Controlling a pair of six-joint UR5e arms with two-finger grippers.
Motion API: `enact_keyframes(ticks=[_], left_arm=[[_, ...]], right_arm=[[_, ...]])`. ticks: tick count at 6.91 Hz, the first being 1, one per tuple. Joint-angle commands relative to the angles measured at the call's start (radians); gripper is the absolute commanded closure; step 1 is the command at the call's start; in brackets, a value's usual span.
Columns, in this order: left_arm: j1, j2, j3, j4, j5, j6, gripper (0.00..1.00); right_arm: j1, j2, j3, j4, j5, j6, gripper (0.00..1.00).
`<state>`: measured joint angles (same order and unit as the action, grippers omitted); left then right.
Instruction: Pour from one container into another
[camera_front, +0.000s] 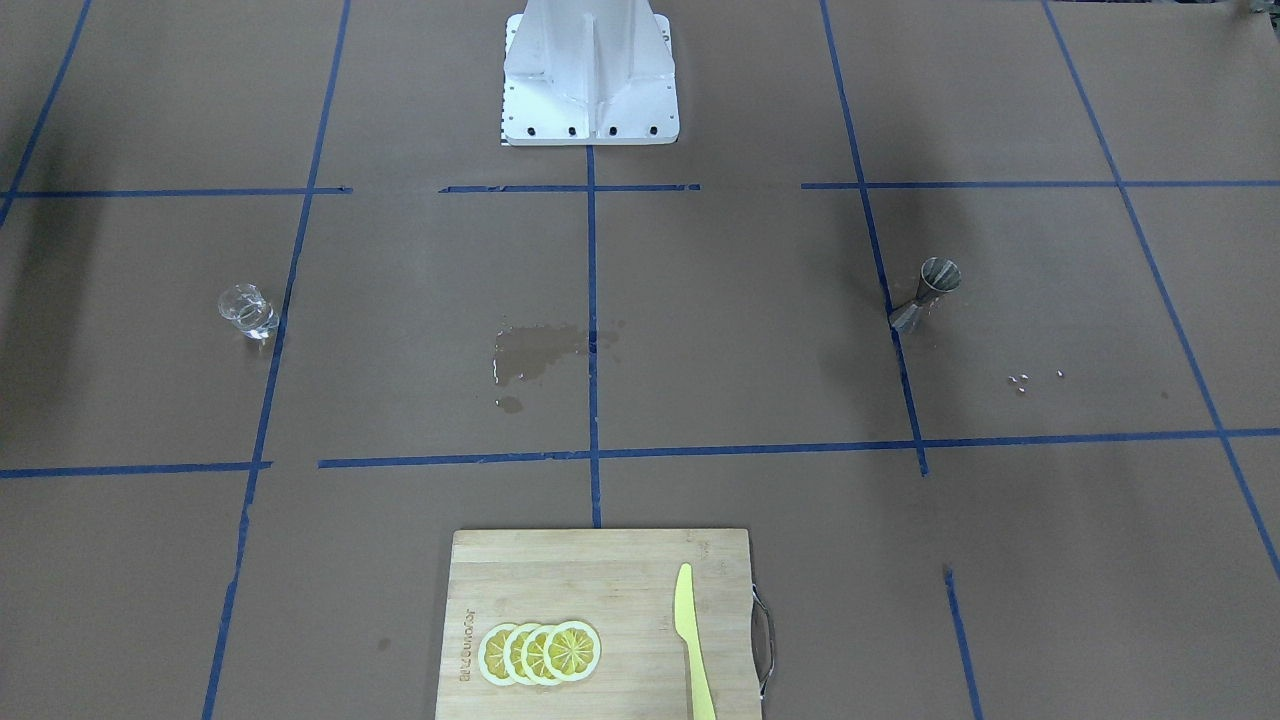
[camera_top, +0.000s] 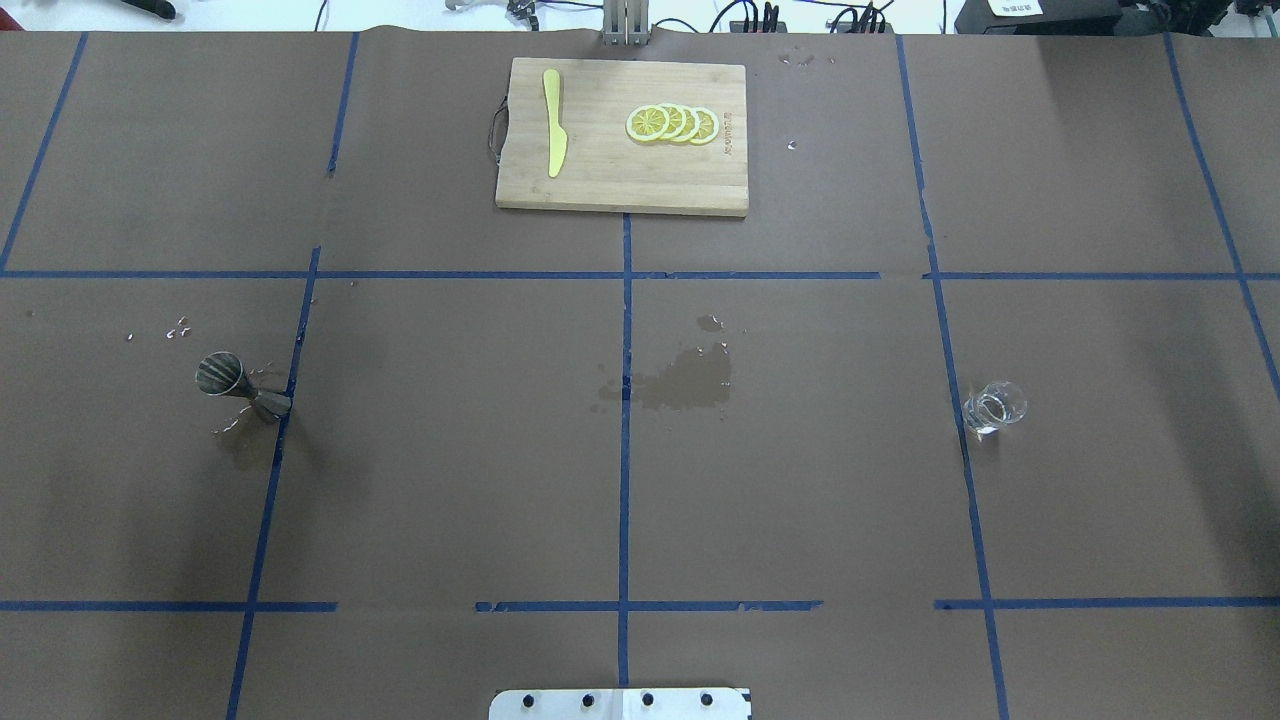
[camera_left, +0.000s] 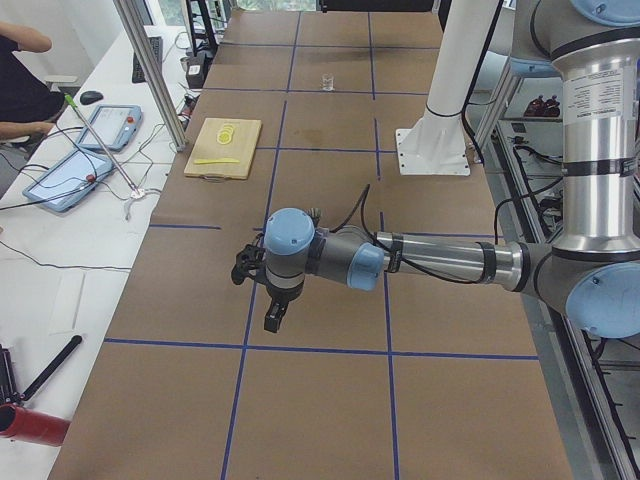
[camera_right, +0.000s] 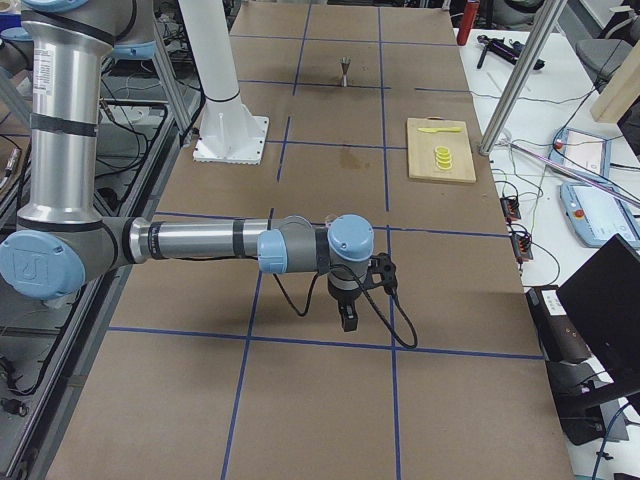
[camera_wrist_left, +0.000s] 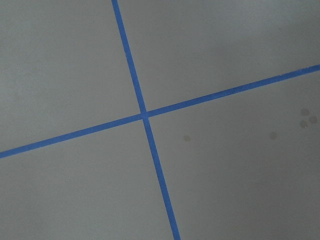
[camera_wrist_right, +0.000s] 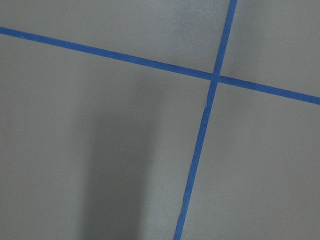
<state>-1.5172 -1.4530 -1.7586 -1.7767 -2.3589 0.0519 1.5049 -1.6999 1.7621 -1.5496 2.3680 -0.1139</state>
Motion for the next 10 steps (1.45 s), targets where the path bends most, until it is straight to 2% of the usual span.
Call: enact_keyframes(ticks=[1, 2, 3, 4, 5, 6, 7, 8, 9, 10], left_arm=[[0.052, 0.002, 0.005, -0.158, -0.043, -0.144, 0.00], [0.171, 0.003, 0.008, -0.335, -0.033, -0.326, 0.00], [0.283, 0.000, 0.002, -0.522, 0.051, -0.577, 0.00], [0.421, 0.002, -0.007, -0.688, 0.216, -0.806, 0.00], [0.512, 0.002, -0.051, -0.746, 0.304, -0.907, 0.00], [0.549, 0.009, -0.140, -0.753, 0.385, -0.947, 0.00], [0.674, 0.078, -0.219, -0.768, 0.573, -1.040, 0.02], [0.847, 0.112, -0.249, -0.777, 0.894, -1.104, 0.01], [0.930, 0.132, -0.265, -0.818, 1.090, -1.112, 0.01], [0.963, 0.166, -0.292, -0.878, 1.150, -1.118, 0.01]], right_arm=[[-0.002, 0.002, -0.001, 0.005, -0.003, 0.002, 0.00], [0.000, 0.000, -0.001, 0.029, 0.000, 0.002, 0.00], [0.000, -0.012, 0.006, 0.052, 0.004, 0.002, 0.00], [0.000, -0.017, 0.010, 0.063, 0.007, 0.002, 0.00], [0.000, -0.018, 0.004, 0.062, 0.042, 0.003, 0.00], [0.000, -0.020, 0.007, 0.063, 0.081, 0.003, 0.00], [0.000, -0.024, 0.008, 0.065, 0.082, 0.003, 0.00], [0.000, -0.024, 0.008, 0.065, 0.079, 0.003, 0.00], [-0.002, -0.024, 0.007, 0.065, 0.079, 0.003, 0.00], [-0.002, -0.024, 0.005, 0.065, 0.079, 0.003, 0.00]])
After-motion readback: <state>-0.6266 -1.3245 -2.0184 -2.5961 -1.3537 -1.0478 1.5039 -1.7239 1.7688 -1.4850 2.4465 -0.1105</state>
